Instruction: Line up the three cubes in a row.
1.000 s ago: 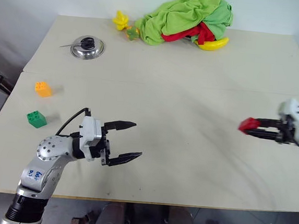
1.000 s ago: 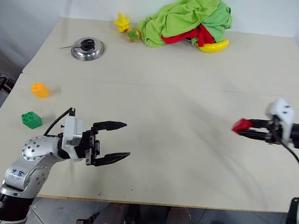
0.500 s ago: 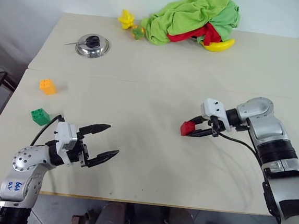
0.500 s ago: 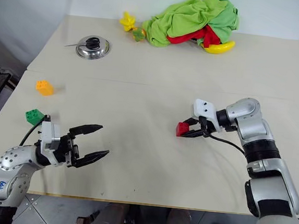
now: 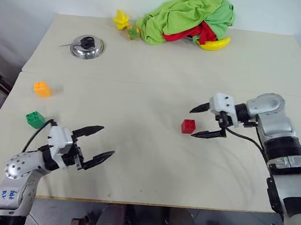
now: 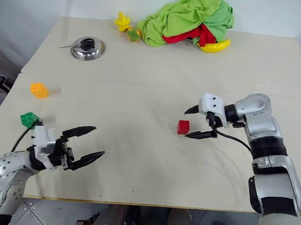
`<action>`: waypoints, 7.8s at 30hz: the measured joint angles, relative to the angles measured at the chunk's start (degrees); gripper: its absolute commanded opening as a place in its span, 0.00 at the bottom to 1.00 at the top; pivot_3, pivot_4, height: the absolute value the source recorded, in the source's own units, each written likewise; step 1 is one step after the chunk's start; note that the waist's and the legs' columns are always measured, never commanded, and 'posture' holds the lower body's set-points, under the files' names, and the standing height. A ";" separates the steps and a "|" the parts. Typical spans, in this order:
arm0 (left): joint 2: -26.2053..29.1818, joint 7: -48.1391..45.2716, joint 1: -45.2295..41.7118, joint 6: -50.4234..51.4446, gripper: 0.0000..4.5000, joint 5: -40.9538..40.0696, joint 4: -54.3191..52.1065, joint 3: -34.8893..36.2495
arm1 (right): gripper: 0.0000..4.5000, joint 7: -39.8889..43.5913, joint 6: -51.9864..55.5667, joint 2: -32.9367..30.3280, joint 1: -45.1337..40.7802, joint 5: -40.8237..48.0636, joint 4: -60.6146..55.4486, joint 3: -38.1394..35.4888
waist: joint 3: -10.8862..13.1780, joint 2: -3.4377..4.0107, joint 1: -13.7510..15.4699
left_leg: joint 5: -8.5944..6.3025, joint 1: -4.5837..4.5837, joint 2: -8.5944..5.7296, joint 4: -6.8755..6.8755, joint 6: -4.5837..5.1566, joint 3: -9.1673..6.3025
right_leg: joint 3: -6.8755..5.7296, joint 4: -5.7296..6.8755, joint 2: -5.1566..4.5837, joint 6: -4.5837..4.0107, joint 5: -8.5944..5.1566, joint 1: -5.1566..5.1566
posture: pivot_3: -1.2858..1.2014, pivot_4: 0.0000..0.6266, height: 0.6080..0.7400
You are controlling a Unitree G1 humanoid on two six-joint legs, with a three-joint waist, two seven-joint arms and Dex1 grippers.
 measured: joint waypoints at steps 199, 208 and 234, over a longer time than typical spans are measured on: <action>-4.02 -29.81 -60.30 -19.63 0.34 18.13 70.09 -21.24 | 1.00 -22.85 11.22 1.68 60.59 28.06 -52.60 -30.13 | 0.04 -1.04 1.57 | -0.23 0.03 0.11 0.45 -0.05 0.36 | -0.48 0.23 0.18 0.02 0.01 -0.02 | 0.52 0.24 1.00; -5.94 -30.28 -65.48 -23.49 0.50 23.87 82.49 -21.87 | 1.00 -26.93 11.25 4.24 63.21 27.99 -57.85 -30.07 | 0.05 -1.06 1.88 | -0.30 -0.10 0.06 0.52 0.08 0.28 | -0.52 0.22 0.09 0.04 0.02 -0.05 | 0.52 0.24 1.00; 10.79 -32.72 -37.98 -22.24 0.96 12.97 54.29 -8.69 | 1.00 -20.29 10.62 -0.07 59.59 27.97 -51.52 -29.68 | 0.07 -1.02 0.61 | -0.32 -0.04 0.25 0.51 0.09 0.22 | -0.46 0.27 0.04 0.02 0.01 -0.05 | 0.52 0.24 1.00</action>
